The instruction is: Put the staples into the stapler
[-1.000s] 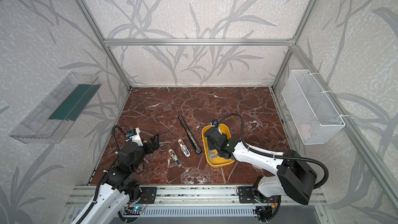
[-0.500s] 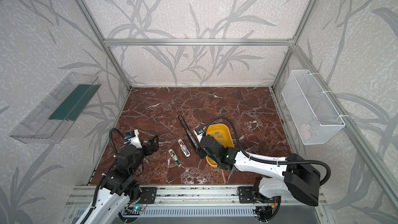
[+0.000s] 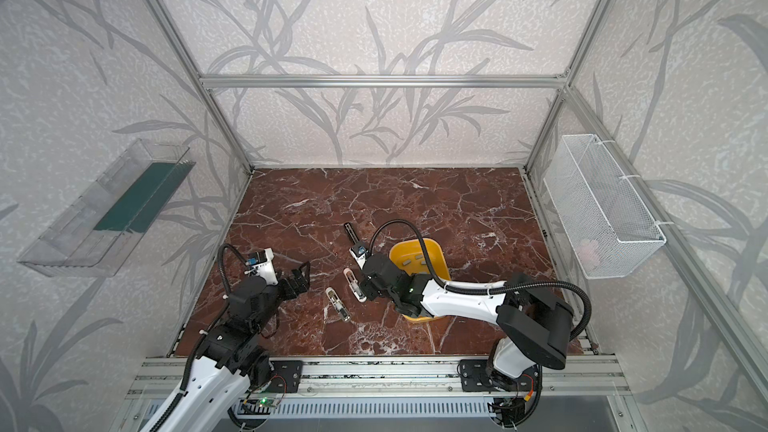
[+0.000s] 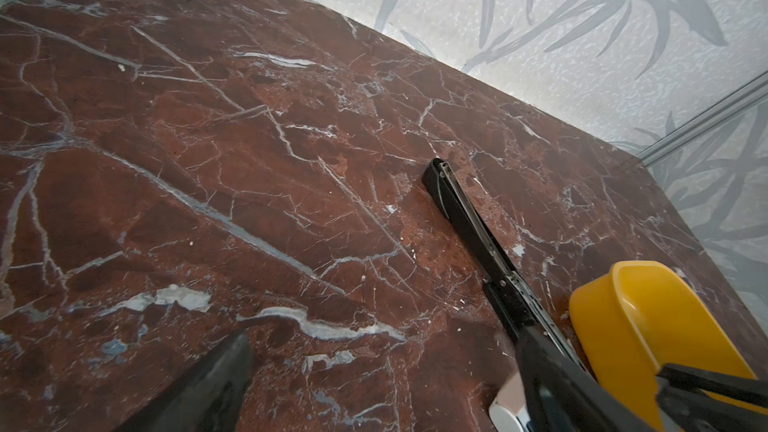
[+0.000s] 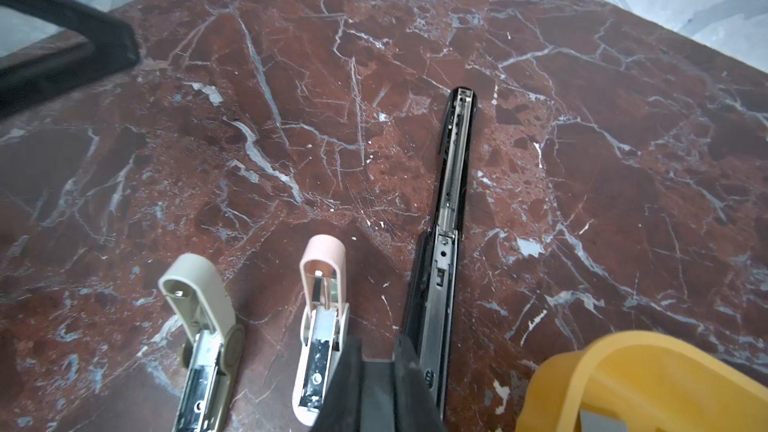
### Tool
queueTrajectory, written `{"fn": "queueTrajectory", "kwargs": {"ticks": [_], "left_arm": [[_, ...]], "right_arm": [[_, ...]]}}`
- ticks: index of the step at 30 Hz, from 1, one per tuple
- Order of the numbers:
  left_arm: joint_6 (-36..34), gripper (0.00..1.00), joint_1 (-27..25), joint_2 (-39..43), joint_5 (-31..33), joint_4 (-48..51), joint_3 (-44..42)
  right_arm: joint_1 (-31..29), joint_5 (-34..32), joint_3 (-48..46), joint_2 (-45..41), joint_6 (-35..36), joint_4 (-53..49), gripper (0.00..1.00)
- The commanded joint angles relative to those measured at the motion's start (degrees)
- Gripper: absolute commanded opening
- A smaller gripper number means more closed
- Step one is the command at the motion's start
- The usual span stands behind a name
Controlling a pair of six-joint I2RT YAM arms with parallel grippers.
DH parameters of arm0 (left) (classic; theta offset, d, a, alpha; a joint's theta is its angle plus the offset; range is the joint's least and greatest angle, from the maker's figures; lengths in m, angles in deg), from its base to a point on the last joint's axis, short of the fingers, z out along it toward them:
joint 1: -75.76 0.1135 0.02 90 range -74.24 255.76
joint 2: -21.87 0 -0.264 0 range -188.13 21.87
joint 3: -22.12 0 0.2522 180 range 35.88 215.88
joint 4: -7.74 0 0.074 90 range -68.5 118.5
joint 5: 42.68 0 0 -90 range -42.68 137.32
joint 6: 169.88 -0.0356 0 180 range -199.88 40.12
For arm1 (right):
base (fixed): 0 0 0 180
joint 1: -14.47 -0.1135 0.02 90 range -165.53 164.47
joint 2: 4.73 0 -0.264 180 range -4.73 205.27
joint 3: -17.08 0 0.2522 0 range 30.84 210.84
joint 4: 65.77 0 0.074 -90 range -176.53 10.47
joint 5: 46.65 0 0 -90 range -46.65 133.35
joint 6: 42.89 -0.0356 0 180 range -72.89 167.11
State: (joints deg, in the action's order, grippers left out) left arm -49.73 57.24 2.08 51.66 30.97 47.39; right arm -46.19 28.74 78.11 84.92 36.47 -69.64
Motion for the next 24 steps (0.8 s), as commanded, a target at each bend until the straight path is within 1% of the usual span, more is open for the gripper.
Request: {"fn": "queueTrajectory", "kwargs": {"ticks": [1, 5, 9, 13, 14, 16, 22, 24], "left_arm": [[0.18, 0.99, -0.02, 2.05, -0.15, -1.16, -0.78], [0.1, 0.99, -0.02, 2.35, -0.47, -1.1, -0.8], [0.06, 0.99, -0.02, 2.32, -1.03, -1.05, -0.79], [-0.01, 0.99, -0.02, 2.45, -1.06, -0.88, -0.79], [0.05, 0.99, -0.02, 2.44, -1.06, -0.89, -0.79], [-0.06, 0.99, -0.04, 2.33, -1.36, -0.89, -0.7], [-1.25, 0.99, -0.11, 1.64, -5.88, -3.18, -1.33], [-1.44, 0.99, -0.11, 1.09, -6.52, -3.89, -1.36]], "right_arm": [[0.37, -2.24, 0.2, 0.95, -1.6, -2.1, 0.07], [0.68, -3.32, -0.11, 1.53, -2.47, -2.34, 0.07], [1.34, -1.98, -1.47, 1.52, -1.76, 0.53, 0.07], [1.52, -1.62, -0.85, 3.26, -2.35, 0.12, 0.07], [3.4, -1.17, -0.77, 3.79, -2.37, 0.42, 0.07], [3.58, -1.04, -0.77, 4.51, -2.08, 0.93, 0.07], [4.05, -0.62, -0.67, 5.48, -1.39, 1.54, 0.07], [4.37, 0.1, -0.85, 5.49, -1.58, 1.86, 0.07]]}}
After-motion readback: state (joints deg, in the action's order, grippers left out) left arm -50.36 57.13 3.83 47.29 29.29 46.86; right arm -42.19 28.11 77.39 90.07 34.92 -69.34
